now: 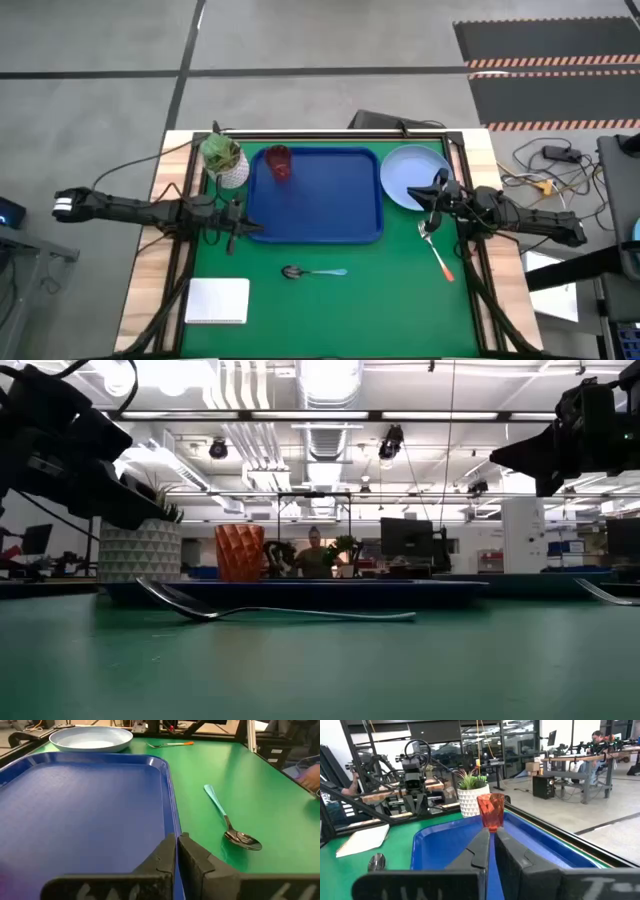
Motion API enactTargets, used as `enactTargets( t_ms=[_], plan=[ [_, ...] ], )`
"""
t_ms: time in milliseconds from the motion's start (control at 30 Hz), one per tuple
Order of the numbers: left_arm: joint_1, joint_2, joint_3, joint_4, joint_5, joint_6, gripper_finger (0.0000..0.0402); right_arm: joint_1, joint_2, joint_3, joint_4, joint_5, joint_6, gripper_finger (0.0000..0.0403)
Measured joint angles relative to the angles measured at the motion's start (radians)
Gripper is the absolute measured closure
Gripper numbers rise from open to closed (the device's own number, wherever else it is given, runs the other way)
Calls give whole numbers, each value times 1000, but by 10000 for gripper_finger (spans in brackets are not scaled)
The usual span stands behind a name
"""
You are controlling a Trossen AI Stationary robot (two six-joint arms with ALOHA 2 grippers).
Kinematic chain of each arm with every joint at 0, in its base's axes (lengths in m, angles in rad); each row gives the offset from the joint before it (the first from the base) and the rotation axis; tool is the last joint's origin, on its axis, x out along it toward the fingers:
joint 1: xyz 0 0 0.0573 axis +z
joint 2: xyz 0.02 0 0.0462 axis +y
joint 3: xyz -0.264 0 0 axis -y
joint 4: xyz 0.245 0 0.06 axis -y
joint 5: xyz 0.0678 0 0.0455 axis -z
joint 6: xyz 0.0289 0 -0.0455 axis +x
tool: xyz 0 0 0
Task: Pick and place plate/cup/fork/spoon on tray
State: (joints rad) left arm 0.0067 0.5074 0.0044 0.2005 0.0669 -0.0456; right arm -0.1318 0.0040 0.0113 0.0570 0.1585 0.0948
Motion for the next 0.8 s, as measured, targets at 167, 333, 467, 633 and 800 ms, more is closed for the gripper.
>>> enactTargets(
  t_ms=[167,333,467,633,800],
  plan=[
    [0,18,0,0,0,0,402,0,0,0,0,0,0,385],
    [0,38,0,0,0,0,402,0,0,0,0,0,1,385],
    [0,55,0,0,0,0,402,0,0,0,0,0,0,385],
    [0,77,0,0,0,0,402,0,0,0,0,0,1,385],
    [0,101,0,0,0,0,402,0,0,0,0,0,1,385]
  ],
)
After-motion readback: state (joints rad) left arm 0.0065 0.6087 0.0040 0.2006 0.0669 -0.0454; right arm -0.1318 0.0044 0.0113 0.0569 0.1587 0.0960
